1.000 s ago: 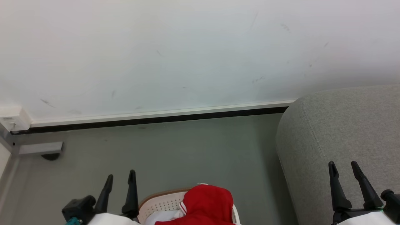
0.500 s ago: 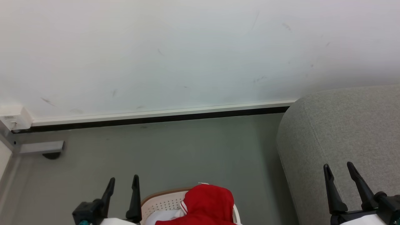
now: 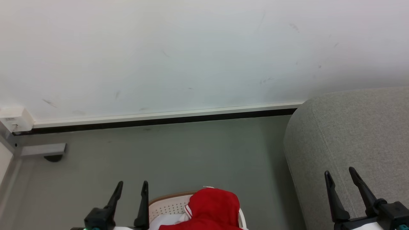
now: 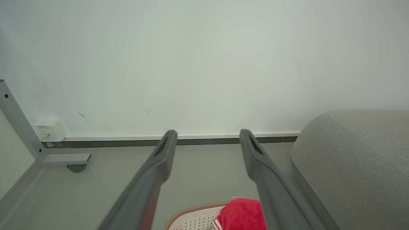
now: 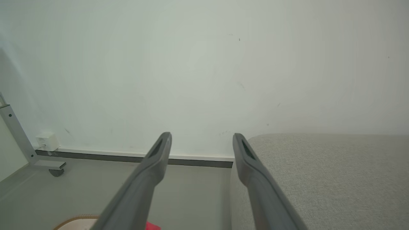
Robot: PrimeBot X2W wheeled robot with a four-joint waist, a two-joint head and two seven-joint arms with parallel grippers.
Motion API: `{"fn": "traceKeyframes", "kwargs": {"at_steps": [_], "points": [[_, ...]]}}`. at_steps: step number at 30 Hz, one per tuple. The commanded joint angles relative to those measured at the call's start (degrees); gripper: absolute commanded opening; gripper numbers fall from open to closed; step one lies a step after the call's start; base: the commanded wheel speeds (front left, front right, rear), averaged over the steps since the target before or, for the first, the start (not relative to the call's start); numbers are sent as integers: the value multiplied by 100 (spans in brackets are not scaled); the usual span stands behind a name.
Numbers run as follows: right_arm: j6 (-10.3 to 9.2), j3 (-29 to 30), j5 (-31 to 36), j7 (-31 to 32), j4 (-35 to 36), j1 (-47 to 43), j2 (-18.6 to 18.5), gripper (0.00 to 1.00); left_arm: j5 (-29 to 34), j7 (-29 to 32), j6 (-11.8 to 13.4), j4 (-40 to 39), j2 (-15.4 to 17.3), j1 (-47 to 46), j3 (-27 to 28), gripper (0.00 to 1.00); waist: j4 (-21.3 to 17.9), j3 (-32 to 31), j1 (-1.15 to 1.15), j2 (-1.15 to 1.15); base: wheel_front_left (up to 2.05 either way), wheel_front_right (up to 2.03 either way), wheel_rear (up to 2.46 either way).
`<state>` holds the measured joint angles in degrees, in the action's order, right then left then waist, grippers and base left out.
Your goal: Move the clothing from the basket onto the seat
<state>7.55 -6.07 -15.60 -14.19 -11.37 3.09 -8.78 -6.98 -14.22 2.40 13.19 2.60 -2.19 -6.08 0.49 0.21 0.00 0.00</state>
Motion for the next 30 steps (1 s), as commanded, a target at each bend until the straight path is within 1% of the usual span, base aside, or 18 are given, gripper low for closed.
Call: {"fn": "traceKeyframes", "kwargs": {"at_steps": [1,7,23,27,30], "points": [[-11,-19,128,-61,-7,-38,-37,100,150,-54,26,24,49,32,-7,100,6,2,0,0,0,0,0],[-12,-66,285,-114,-32,-50,-54,100,322,-104,55,80,50,35,-37,100,21,2,0,0,0,0,0],[-12,-162,140,-97,13,64,-31,100,254,-95,-15,160,47,-13,3,100,-87,80,0,0,0,0,0],[-12,-220,101,-97,124,226,-18,100,266,-95,-123,285,45,-116,-64,100,-255,275,0,0,0,0,0],[-12,-277,89,-96,232,365,20,100,263,-95,-326,503,44,-278,-178,100,-433,536,0,0,0,0,0]]}}
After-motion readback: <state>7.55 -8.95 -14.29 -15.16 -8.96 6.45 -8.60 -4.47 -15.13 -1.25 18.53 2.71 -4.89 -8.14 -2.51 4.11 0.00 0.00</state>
